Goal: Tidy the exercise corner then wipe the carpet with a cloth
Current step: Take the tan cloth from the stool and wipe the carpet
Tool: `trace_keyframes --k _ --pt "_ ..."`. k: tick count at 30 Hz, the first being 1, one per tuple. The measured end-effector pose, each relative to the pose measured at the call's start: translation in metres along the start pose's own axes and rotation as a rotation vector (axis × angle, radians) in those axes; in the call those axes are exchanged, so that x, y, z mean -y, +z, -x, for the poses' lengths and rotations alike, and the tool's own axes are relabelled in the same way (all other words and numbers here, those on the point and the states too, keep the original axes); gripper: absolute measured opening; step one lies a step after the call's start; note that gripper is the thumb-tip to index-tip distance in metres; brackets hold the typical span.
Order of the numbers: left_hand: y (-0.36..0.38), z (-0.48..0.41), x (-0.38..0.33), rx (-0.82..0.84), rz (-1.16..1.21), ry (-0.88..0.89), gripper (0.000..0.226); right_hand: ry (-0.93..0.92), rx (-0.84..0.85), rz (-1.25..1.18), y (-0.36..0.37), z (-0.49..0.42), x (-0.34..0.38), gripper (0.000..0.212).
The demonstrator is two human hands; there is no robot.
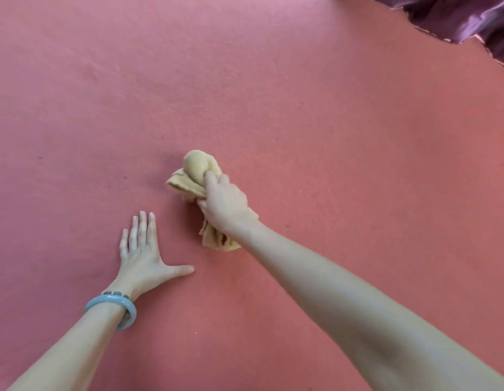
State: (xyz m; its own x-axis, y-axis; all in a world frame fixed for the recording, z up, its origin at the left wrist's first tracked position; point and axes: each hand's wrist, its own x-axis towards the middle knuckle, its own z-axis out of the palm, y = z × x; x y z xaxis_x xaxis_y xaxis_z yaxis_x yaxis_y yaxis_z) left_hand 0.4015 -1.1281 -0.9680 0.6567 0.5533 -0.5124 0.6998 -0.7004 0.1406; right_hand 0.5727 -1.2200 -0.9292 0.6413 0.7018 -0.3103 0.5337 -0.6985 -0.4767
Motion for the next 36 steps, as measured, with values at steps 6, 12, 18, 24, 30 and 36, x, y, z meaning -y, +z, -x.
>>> trace_keyframes --k 6,12,18,24,30,36 --pt "-0.002 0.000 -0.001 0.000 0.000 0.002 0.150 -0.093 0.083 -0.027 -0.025 -0.038 -0.022 0.036" --pt "-0.005 0.001 0.000 0.006 0.033 0.008 0.144 0.372 -0.248 0.018 -0.100 -0.069 -0.154 0.039" --pt "-0.004 0.000 0.001 -0.013 0.031 0.008 0.145 0.636 -0.409 0.071 -0.122 -0.083 -0.165 0.040" --pt "-0.003 0.000 0.002 -0.025 0.034 0.019 0.146 0.214 -0.172 0.044 -0.057 -0.109 -0.024 0.038" --pt "-0.004 0.001 0.001 -0.012 0.037 0.022 0.143 -0.242 0.150 0.091 0.004 -0.085 0.071 0.037" --pt "-0.001 0.000 0.004 -0.016 0.013 0.026 0.141 0.020 -0.030 0.070 -0.058 -0.090 -0.047 0.041"
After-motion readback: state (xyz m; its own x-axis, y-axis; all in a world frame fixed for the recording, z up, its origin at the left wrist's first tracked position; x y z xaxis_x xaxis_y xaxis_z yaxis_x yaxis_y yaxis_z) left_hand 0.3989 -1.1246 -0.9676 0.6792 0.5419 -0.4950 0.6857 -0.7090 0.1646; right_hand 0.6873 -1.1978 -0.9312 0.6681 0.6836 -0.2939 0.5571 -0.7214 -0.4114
